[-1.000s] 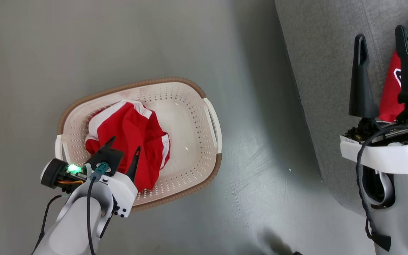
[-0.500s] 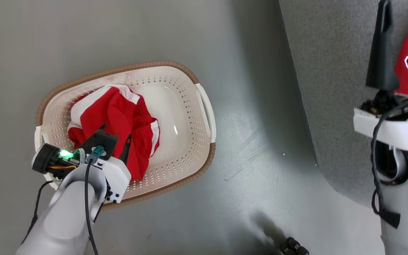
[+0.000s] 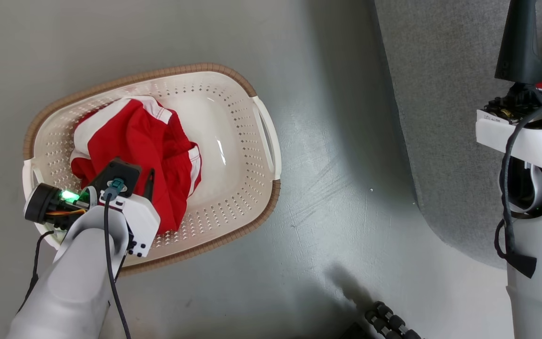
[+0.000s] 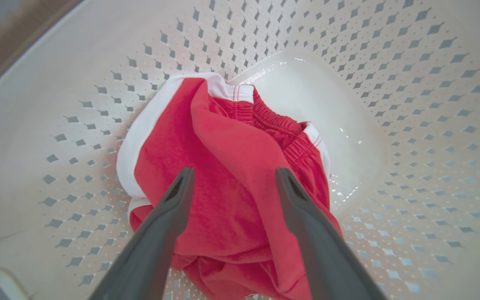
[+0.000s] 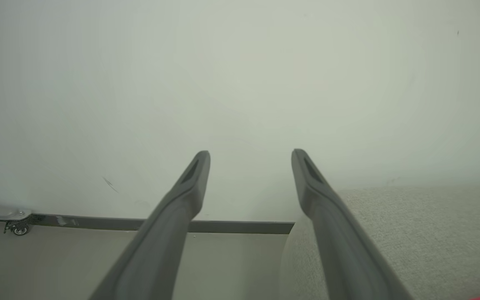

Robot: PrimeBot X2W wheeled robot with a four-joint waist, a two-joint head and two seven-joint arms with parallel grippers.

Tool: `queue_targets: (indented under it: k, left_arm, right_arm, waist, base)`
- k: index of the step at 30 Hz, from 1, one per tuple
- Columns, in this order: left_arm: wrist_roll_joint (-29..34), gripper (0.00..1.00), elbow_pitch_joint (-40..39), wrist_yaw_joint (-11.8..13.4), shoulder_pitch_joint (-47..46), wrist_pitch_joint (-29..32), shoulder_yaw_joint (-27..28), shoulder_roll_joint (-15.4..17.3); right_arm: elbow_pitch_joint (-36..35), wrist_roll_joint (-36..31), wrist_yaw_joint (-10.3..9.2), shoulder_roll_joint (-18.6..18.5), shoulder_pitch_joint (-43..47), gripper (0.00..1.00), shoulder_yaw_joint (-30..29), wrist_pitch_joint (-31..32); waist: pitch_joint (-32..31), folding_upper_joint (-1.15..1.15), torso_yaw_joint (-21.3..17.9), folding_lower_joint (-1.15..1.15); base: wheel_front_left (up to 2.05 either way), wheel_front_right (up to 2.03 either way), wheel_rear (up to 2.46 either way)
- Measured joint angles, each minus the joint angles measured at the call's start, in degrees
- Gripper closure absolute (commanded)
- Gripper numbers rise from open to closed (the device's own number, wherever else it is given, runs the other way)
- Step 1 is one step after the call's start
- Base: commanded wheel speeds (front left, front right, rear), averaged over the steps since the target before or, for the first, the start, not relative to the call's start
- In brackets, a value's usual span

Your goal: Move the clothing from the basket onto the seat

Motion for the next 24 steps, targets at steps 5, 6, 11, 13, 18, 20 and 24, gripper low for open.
queue_targets:
  k: [5, 6, 11, 13, 18, 20, 24]
  left_arm:
    - [-0.40, 0.00, 0.64, -0.01, -0.64, -0.04, 0.30, -0.63]
    - [-0.41, 0.00, 0.76, -0.01, -0.70, -0.04, 0.24, -0.85]
    - [-0.23, 0.00, 2.59, 0.01, -1.13, 0.48, -0.09, -0.99]
    - [0.08, 0.00, 3.41, 0.60, -1.35, 0.73, -0.26, -0.65]
    - [1.13, 0.00, 4.80, 2.30, -2.62, 1.74, -0.43, -0.13]
    - [1.20, 0.00, 5.01, 2.36, -3.22, 1.75, -0.31, -0.20]
    - [1.19, 0.72, 5.15, 2.27, -3.97, 1.79, -0.43, -0.94]
  right_arm:
    - [0.30, 0.01, 0.00, 0.00, -0.21, 0.00, 0.02, 0.00]
    - [0.42, 0.01, 0.00, 0.00, -0.40, 0.00, 0.02, -0.01]
    - [0.63, 0.66, 0.00, 0.00, -1.74, 0.00, 0.48, -0.01]
    - [0.64, 0.97, 0.00, -0.01, -2.19, 0.00, 0.79, -0.01]
    - [0.87, 1.01, 0.00, -0.02, -2.37, 0.00, 1.01, -0.01]
    - [1.10, 1.02, 0.00, -0.02, -2.37, 0.00, 1.01, -0.01]
    - [1.53, 1.03, 0.00, -0.02, -2.37, 0.00, 0.93, -0.01]
  waist:
    - [1.01, 0.00, -0.20, 0.00]
    - [1.17, 0.00, -0.22, 0.00]
    - [1.77, 0.00, -0.48, 0.00]
    - [1.99, 0.00, -0.69, 0.00]
    - [2.56, 0.00, -1.26, 0.00]
    - [2.74, 0.00, -1.48, 0.00]
    - [2.93, 0.00, -1.81, 0.00]
  base:
    - [0.00, 0.00, 0.00]
    - [0.00, 0.00, 0.00]
    - [0.00, 0.00, 0.00]
    - [0.00, 0.00, 0.00]
    - [0.00, 0.00, 0.00]
    - [0.00, 0.00, 0.00]
    - [0.00, 0.00, 0.00]
